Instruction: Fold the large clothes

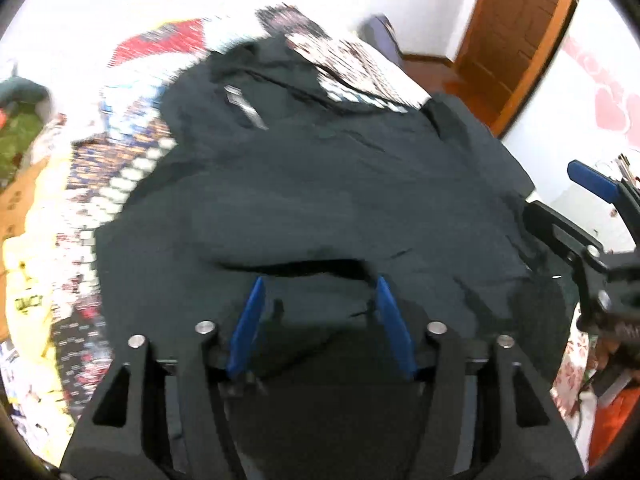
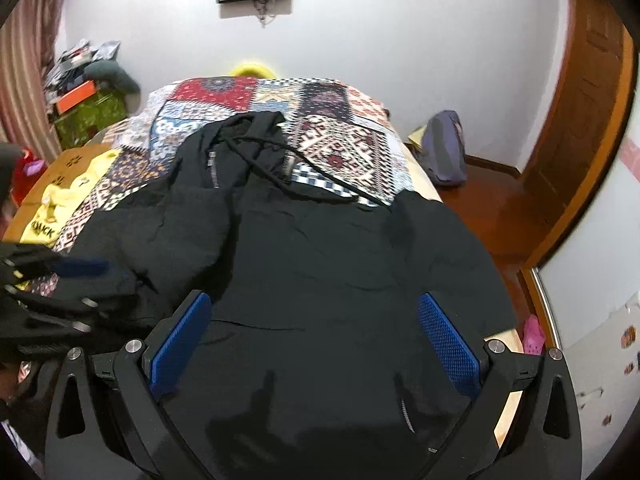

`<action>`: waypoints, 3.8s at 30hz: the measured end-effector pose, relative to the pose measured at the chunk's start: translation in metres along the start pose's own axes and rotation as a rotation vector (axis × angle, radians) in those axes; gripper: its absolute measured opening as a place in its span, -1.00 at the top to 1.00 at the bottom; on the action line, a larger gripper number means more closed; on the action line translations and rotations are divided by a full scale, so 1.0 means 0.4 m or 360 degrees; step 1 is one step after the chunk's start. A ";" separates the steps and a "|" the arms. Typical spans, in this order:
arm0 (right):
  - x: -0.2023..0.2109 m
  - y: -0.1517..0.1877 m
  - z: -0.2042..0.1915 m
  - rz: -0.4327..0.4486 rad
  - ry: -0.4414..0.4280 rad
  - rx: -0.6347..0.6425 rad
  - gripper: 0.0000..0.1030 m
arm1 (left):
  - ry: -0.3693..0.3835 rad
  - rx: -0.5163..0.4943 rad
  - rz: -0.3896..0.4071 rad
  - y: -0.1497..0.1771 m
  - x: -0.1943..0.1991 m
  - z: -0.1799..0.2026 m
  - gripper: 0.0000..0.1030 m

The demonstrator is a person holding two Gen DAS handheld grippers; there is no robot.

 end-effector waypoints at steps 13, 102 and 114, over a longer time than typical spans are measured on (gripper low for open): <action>-0.106 -0.049 -0.273 -0.0115 -0.0212 0.0495 -1.00 | -0.0375 0.0337 0.0078 0.125 0.110 -0.335 -0.25; -0.183 0.083 0.574 -0.0351 -0.0141 -0.0971 -0.19 | -0.0320 0.0076 0.0187 -0.136 0.018 -0.097 -0.52; -0.359 0.188 0.691 -0.0494 -0.0179 -0.1448 -0.24 | -0.0270 -0.0015 0.0033 -0.136 -0.139 -0.026 -0.52</action>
Point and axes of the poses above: each gripper's, at about its wrist camera, not at the fingertips, and x roughly against the way its jaws point, z to its right, y to its underside, the point moved 2 cm from there along -x, roughly the way its jaws point, and after that the axes turned 2 degrees about -z, right-handed, at the moved point
